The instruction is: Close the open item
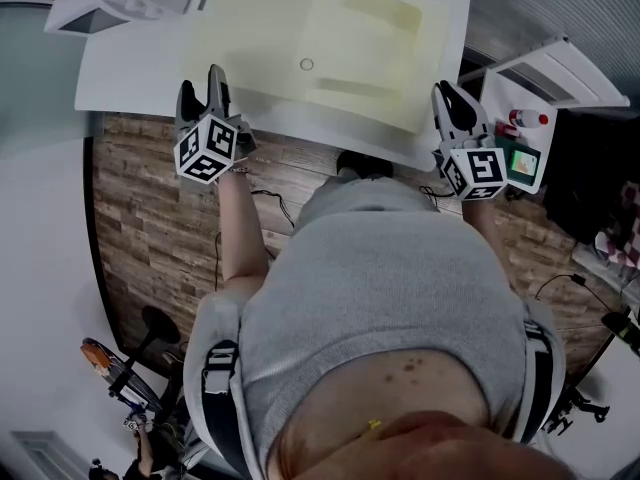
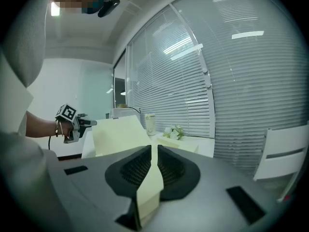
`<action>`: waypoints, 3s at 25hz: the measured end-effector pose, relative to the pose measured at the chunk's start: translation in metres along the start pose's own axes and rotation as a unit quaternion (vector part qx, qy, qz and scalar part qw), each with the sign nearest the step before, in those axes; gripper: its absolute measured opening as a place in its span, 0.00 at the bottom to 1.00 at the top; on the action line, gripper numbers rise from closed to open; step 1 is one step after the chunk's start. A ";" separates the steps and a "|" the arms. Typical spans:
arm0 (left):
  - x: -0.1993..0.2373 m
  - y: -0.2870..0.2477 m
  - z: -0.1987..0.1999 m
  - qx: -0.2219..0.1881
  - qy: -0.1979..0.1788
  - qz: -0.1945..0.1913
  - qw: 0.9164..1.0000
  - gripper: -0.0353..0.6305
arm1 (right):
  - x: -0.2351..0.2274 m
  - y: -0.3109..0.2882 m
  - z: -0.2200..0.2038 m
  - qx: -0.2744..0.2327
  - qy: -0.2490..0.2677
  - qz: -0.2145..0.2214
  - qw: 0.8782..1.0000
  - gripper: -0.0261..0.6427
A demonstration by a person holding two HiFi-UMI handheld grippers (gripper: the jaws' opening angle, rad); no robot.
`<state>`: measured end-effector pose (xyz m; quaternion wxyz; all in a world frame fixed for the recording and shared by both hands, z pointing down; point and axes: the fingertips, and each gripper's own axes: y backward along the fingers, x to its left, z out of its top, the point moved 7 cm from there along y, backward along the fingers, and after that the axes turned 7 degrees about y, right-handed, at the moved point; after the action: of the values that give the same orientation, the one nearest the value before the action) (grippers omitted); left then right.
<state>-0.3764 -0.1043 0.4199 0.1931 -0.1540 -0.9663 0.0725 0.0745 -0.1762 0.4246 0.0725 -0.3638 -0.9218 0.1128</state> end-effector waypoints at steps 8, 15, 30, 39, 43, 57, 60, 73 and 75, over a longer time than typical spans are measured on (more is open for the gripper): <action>-0.002 -0.014 -0.014 0.035 0.014 -0.038 0.999 0.47 | 0.003 0.004 -0.009 0.015 -0.005 0.003 1.000 0.15; -0.012 -0.019 -0.021 0.061 0.012 -0.092 0.994 0.46 | 0.006 0.004 -0.014 0.022 -0.007 0.007 1.000 0.15; -0.020 -0.009 -0.015 0.034 0.000 -0.117 0.993 0.11 | 0.018 -0.010 -0.046 0.070 -0.021 0.020 0.997 0.29; -0.030 -0.004 -0.013 0.024 0.016 -0.154 0.988 0.09 | 0.022 -0.012 -0.062 0.090 -0.030 0.014 0.995 0.32; -0.041 -0.001 -0.010 0.015 0.022 -0.174 0.984 0.08 | 0.020 -0.012 -0.064 0.086 -0.039 0.016 0.995 0.32; -0.086 0.015 -0.006 0.015 -0.013 -0.224 0.974 0.08 | 0.019 -0.012 -0.065 0.082 -0.026 0.031 0.996 0.32; -0.098 0.018 -0.007 0.018 -0.029 -0.236 0.971 0.08 | 0.019 -0.012 -0.065 0.082 -0.024 0.031 0.996 0.32; -0.140 0.031 -0.019 0.027 -0.079 -0.277 0.957 0.08 | 0.019 -0.013 -0.065 0.074 -0.017 0.032 0.997 0.33; -0.145 0.032 -0.021 0.030 -0.067 -0.285 0.956 0.08 | 0.020 -0.012 -0.065 0.074 -0.016 0.032 0.997 0.33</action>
<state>-0.2315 -0.1196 0.3819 0.1448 0.1391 -0.9782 0.0531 0.0661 -0.1611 0.4914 0.0805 -0.3844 -0.9001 0.1889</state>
